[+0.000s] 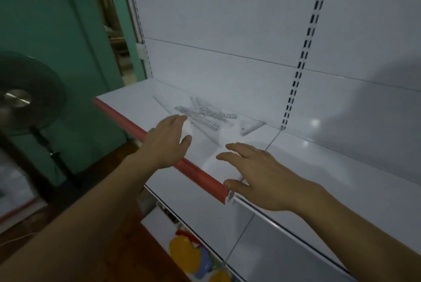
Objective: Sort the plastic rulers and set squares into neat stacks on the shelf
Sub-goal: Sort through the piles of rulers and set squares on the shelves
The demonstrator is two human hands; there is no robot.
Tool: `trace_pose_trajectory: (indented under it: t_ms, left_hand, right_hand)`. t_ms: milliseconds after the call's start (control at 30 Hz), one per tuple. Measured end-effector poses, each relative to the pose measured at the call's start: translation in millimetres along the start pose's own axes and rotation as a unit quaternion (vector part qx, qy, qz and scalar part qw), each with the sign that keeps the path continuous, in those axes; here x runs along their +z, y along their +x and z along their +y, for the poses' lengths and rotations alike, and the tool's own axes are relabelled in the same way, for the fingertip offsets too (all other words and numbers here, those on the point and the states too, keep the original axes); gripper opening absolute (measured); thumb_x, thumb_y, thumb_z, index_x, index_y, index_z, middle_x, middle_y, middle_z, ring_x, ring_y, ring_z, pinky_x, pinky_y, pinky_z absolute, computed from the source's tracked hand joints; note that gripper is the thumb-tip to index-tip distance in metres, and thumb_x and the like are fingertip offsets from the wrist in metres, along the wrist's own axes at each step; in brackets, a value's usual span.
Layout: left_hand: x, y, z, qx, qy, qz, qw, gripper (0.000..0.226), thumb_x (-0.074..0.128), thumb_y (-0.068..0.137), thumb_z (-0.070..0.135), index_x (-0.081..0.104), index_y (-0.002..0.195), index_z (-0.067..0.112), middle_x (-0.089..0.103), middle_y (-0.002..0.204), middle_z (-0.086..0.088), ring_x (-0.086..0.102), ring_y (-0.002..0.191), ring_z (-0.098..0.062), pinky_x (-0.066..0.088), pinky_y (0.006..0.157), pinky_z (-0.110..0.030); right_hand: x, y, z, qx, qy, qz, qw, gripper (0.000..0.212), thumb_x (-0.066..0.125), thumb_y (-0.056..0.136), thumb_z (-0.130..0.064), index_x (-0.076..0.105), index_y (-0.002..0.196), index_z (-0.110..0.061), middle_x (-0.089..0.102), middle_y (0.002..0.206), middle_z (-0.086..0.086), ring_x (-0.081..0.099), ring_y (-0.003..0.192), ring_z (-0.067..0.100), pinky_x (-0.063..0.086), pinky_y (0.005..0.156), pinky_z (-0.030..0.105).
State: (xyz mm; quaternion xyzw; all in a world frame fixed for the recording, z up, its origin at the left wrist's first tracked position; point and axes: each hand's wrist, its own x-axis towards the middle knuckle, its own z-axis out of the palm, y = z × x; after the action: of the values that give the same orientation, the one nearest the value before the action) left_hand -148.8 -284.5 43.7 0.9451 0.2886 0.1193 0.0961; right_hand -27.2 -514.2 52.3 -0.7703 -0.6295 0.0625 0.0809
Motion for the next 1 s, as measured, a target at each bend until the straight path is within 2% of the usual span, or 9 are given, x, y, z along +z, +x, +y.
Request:
trace_pose_trajectory:
  t_ms: [333, 433, 567, 667, 733, 867, 1000]
  left_hand:
    - [8, 117, -66, -0.006, -0.007, -0.014, 1.000, 0.061, 0.043, 0.103, 0.039, 0.022, 0.156, 0.018, 0.024, 0.163, -0.005, 0.022, 0.149, -0.026, 0.025, 0.119, -0.053]
    - [17, 148, -83, 0.009, -0.025, -0.037, 0.999, 0.058, 0.043, 0.103, 0.041, 0.027, 0.155, 0.018, 0.029, 0.161, -0.004, 0.024, 0.148, -0.025, 0.026, 0.118, -0.052]
    - [36, 192, -102, 0.087, -0.032, -0.072, 0.993, 0.051, 0.049, 0.100, 0.044, 0.044, 0.146, 0.023, 0.040, 0.153, 0.005, 0.025, 0.147, -0.019, 0.021, 0.117, -0.054]
    - [46, 216, -110, 0.166, -0.046, -0.102, 0.980, 0.060, 0.056, 0.090, 0.060, 0.049, 0.141, 0.030, 0.045, 0.142, 0.014, 0.038, 0.134, -0.013, 0.030, 0.110, -0.048]
    - [51, 232, -116, 0.213, -0.072, -0.125, 0.966, 0.058, 0.062, 0.087, 0.060, 0.052, 0.137, 0.033, 0.048, 0.129, 0.018, 0.046, 0.121, -0.010, 0.040, 0.103, -0.047]
    - [55, 263, -120, 0.297, -0.102, -0.140, 0.939, 0.048, 0.069, 0.089, 0.045, 0.057, 0.133, 0.031, 0.051, 0.104, 0.018, 0.054, 0.095, -0.005, 0.049, 0.091, -0.038]
    - [62, 283, -119, 0.358, -0.111, -0.161, 0.913, 0.046, 0.064, 0.094, 0.040, 0.053, 0.137, 0.028, 0.048, 0.093, 0.015, 0.051, 0.087, -0.007, 0.042, 0.078, -0.025]
  right_hand:
    - [-3, 138, 49, 0.001, 0.002, -0.022, 1.000, 0.066, 0.043, 0.103, -0.052, 0.016, 0.159, -0.030, 0.011, 0.167, -0.004, 0.010, 0.153, 0.014, 0.021, 0.122, 0.042]
    - [-1, 169, 60, 0.031, 0.008, -0.019, 0.999, 0.065, 0.045, 0.103, -0.049, 0.020, 0.158, -0.025, 0.020, 0.164, -0.004, 0.019, 0.150, 0.017, 0.025, 0.119, 0.041]
    - [10, 205, 74, 0.088, 0.015, 0.000, 0.996, 0.071, 0.048, 0.098, -0.058, 0.024, 0.156, -0.025, 0.032, 0.156, -0.006, 0.033, 0.141, 0.020, 0.035, 0.112, 0.043]
    - [13, 223, 80, 0.134, -0.015, -0.004, 0.991, 0.088, 0.054, 0.083, -0.076, 0.029, 0.150, -0.025, 0.036, 0.152, -0.005, 0.037, 0.137, 0.023, 0.038, 0.108, 0.047]
    - [15, 233, 79, 0.179, -0.013, -0.014, 0.984, 0.092, 0.055, 0.079, -0.079, 0.032, 0.149, -0.025, 0.035, 0.150, -0.004, 0.036, 0.135, 0.024, 0.038, 0.107, 0.048]
    - [12, 251, 73, 0.287, 0.005, 0.002, 0.958, 0.057, 0.061, 0.089, -0.056, 0.051, 0.135, -0.025, 0.045, 0.129, 0.001, 0.043, 0.119, 0.025, 0.043, 0.100, 0.046]
    - [19, 261, 67, 0.355, 0.036, 0.054, 0.933, 0.040, 0.065, 0.090, -0.044, 0.059, 0.126, -0.028, 0.050, 0.120, 0.000, 0.047, 0.114, 0.024, 0.045, 0.099, 0.045]
